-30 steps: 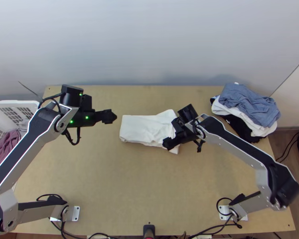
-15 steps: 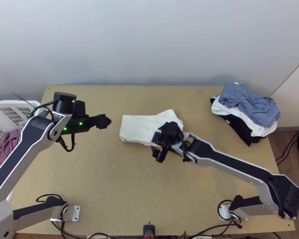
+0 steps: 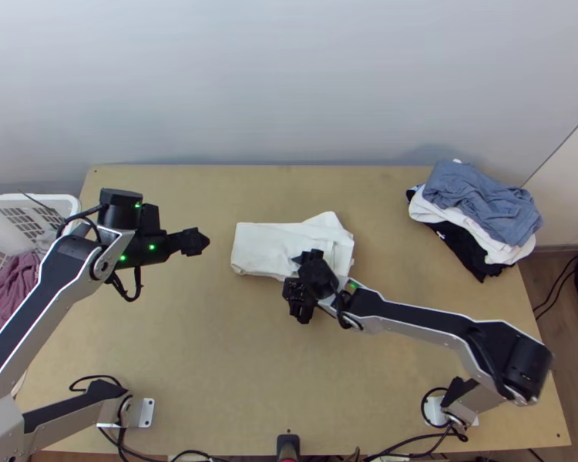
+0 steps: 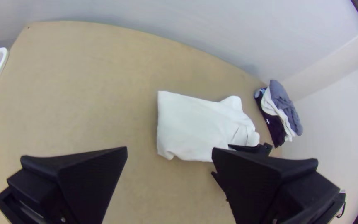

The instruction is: Fold the t-shirt

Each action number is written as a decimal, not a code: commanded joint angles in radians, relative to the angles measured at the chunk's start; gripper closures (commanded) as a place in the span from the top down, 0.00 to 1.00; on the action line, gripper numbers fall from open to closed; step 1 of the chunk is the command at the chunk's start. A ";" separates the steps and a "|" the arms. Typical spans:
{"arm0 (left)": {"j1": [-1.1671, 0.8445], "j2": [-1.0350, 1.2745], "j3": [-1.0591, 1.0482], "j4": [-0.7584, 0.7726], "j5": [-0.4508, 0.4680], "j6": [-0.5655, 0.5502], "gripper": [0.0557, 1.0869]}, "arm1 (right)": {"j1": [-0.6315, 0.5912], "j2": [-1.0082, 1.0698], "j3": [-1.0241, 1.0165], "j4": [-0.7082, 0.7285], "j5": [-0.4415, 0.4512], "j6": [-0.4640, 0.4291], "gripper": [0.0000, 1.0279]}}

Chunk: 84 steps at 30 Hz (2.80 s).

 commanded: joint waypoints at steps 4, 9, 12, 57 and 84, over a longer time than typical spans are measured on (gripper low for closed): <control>0.015 -0.023 -0.031 0.009 0.000 0.007 0.96 | 0.004 0.145 0.000 0.167 0.078 -0.094 0.96; 0.017 -0.023 -0.035 0.012 0.000 0.004 0.96 | -0.009 0.211 0.033 0.198 0.135 -0.097 0.96; 0.017 -0.023 -0.036 0.012 0.000 0.002 0.96 | -0.016 0.225 0.066 0.198 0.138 -0.074 0.95; 0.014 -0.015 -0.002 -0.017 -0.010 0.017 0.96 | -0.768 -0.439 0.321 -0.253 0.005 0.219 0.03; 0.015 -0.026 -0.090 -0.042 -0.064 0.030 0.96 | -1.489 -0.116 0.330 0.038 -0.423 0.189 0.03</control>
